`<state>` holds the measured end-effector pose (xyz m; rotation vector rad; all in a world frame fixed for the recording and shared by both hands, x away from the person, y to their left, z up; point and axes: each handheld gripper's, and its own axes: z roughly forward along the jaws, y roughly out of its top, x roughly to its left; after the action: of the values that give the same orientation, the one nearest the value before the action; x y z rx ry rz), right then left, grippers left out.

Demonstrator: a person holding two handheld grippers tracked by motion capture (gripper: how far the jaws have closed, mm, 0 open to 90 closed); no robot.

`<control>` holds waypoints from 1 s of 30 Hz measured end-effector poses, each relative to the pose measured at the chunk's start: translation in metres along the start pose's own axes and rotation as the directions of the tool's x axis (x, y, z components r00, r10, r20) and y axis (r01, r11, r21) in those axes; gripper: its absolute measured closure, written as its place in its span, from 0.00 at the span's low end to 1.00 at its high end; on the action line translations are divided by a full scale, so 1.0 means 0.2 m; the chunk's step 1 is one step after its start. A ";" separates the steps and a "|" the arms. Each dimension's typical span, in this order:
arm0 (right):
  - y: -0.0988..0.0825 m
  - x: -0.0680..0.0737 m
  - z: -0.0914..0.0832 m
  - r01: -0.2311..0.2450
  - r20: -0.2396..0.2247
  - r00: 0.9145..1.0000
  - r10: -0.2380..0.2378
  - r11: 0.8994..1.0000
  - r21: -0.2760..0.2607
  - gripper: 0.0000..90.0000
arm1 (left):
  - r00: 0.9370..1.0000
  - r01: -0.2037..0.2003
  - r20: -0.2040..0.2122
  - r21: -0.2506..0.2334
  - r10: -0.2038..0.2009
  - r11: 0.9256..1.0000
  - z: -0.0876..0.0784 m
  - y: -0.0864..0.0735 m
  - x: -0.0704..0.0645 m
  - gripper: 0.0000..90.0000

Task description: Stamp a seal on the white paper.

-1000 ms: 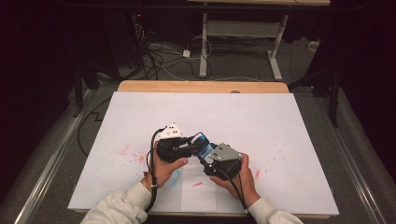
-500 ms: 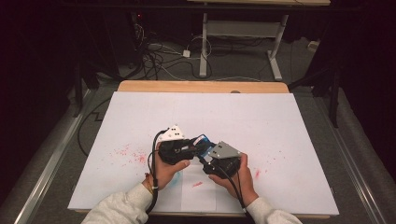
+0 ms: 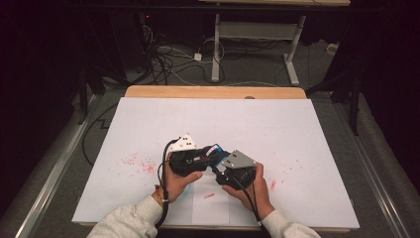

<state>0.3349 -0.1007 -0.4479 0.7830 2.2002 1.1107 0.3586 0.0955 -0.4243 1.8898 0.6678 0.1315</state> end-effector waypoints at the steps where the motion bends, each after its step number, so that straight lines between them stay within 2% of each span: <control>1: 0.00 0.00 0.00 0.002 -0.002 1.000 -0.002 1.000 0.002 0.45 | 1.000 0.000 0.000 0.003 0.000 1.000 0.00 0.00 0.00 0.75; 5: 0.00 0.00 0.00 0.010 -0.004 1.000 -0.009 1.000 0.015 0.45 | 1.000 0.001 0.009 0.024 -0.001 1.000 0.01 0.00 0.01 0.75; 9: -0.01 0.02 0.01 0.048 0.013 0.999 -0.049 0.998 0.028 0.45 | 1.000 -0.001 0.009 0.049 0.000 0.999 0.01 0.00 0.01 0.75; 15: -0.01 0.03 0.01 0.082 0.039 0.996 -0.083 0.996 0.027 0.45 | 1.000 0.002 0.012 0.049 -0.002 0.999 0.01 0.00 0.01 0.75; 20: -0.01 0.03 0.01 0.079 0.036 0.996 -0.080 0.996 0.029 0.45 | 1.000 -0.001 0.006 0.048 0.001 0.999 0.02 -0.01 0.00 0.75; 26: -0.01 0.03 0.00 0.066 0.041 0.997 -0.067 0.998 0.021 0.45 | 1.000 0.024 0.001 0.008 -0.024 1.000 0.02 -0.04 0.00 0.75; 30: -0.01 0.02 0.00 0.061 0.037 0.997 -0.062 0.998 0.023 0.45 | 1.000 0.030 0.003 0.010 -0.030 1.000 0.03 -0.04 0.00 0.75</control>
<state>0.3313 -0.0980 -0.4506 0.7342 2.1937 1.0349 0.3575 0.0933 -0.4332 1.8889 0.6952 0.1062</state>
